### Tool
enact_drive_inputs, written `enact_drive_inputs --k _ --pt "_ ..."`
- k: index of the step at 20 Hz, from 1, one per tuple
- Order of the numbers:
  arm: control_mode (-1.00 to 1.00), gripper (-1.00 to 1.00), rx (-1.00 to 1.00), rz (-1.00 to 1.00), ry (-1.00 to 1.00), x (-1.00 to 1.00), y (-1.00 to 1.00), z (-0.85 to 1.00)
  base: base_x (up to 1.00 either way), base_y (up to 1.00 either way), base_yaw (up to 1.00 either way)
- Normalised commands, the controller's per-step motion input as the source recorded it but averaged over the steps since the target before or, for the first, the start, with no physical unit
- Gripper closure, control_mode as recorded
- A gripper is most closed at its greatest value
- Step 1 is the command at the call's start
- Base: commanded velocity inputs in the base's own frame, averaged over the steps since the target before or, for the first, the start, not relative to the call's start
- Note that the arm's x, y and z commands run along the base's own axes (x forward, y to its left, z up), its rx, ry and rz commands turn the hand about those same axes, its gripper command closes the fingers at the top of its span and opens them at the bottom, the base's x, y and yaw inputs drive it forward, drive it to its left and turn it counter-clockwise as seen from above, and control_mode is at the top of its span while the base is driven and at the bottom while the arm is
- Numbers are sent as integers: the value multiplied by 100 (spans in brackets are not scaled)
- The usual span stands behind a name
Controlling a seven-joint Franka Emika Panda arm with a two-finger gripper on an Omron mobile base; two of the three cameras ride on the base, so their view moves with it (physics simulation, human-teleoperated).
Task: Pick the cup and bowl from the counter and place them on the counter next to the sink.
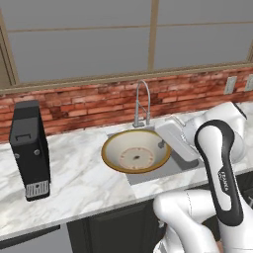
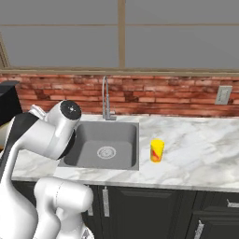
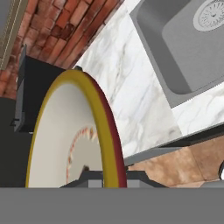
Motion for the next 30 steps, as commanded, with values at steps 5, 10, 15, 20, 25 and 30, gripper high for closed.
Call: enact_drive_inputs --k 5,10,15,20,25,30 --pt "-100 100 0 0 0 0 0 0 0 0 0" --pt "-100 100 -2 -4 14 26 25 0 0 0 0" --pt "-100 100 -7 -12 23 68 51 0 0 0 0" --pt "-100 100 -11 -15 6 75 51 -11 0 0 0" --pt "-100 100 -12 -8 0 67 7 -3 0 0 0" --pt "-100 100 -2 0 0 12 -5 -1 0 0 0"
